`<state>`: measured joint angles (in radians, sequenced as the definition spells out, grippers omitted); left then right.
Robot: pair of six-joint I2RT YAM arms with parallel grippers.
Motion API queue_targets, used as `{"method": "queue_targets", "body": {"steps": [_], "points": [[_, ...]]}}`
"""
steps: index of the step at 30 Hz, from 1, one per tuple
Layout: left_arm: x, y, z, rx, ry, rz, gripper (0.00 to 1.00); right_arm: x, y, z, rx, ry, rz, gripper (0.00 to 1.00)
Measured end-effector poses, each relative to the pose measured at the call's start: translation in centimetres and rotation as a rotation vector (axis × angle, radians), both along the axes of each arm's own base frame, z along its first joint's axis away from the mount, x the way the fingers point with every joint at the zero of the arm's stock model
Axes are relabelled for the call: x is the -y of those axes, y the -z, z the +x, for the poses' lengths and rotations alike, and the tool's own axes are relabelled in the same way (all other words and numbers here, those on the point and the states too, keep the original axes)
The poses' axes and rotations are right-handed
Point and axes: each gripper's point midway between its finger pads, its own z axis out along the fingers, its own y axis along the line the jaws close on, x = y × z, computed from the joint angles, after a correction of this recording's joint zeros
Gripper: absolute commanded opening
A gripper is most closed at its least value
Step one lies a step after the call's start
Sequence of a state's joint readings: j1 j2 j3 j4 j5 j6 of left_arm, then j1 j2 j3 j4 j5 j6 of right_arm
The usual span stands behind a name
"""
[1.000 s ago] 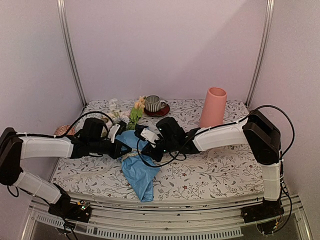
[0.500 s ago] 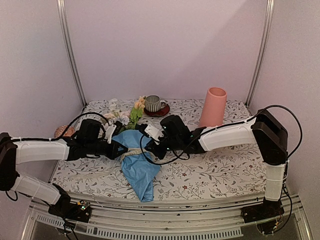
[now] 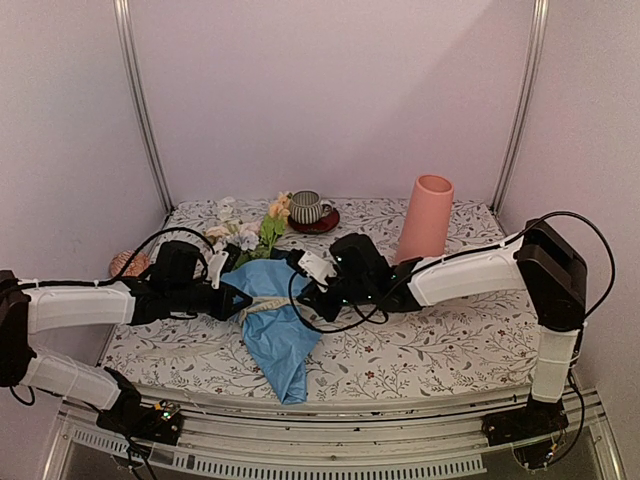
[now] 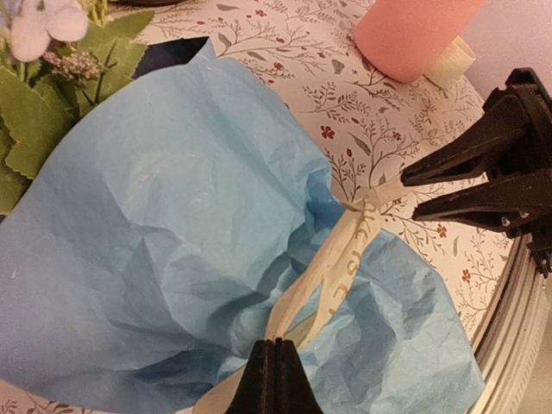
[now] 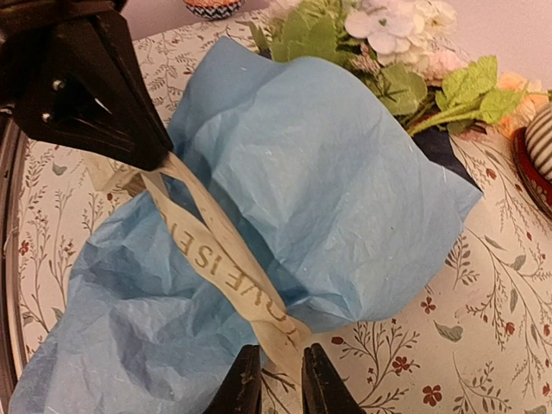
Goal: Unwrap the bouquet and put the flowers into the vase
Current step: Untie the half-tied ribbon from the folded wrapping paper.
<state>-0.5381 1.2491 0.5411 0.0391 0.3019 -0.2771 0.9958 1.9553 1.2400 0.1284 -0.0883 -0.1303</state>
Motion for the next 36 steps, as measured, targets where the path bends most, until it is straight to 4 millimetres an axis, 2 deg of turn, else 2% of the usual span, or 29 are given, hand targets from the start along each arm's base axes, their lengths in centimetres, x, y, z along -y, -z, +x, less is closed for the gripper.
{"method": "queue_targets", "body": {"steps": [7, 9, 16, 22, 30, 36], "points": [[0.0, 0.0, 0.0, -0.002, -0.002, -0.003, 0.00, -1.1, -1.4, -1.2, 0.023, -0.097, 0.040, 0.18], [0.0, 0.0, 0.0, -0.002, -0.002, -0.003, 0.00, -1.7, -2.0, -1.6, 0.045, -0.124, 0.045, 0.22], [0.0, 0.0, 0.0, -0.002, -0.002, -0.003, 0.00, -3.8, -4.1, -3.4, 0.141, -0.201, 0.077, 0.25], [0.0, 0.0, 0.0, -0.003, 0.000, -0.004, 0.00, -2.9, -5.0, -4.2, 0.244, -0.206, 0.124, 0.42], [0.0, 0.0, 0.0, -0.003, 0.000, -0.004, 0.00, -2.7, -5.3, -4.4, 0.416, -0.272, 0.124, 0.41], [0.0, 0.0, 0.0, -0.003, 0.000, -0.004, 0.00, -3.4, -5.6, -4.5, 0.475, -0.330, 0.098, 0.40]]}}
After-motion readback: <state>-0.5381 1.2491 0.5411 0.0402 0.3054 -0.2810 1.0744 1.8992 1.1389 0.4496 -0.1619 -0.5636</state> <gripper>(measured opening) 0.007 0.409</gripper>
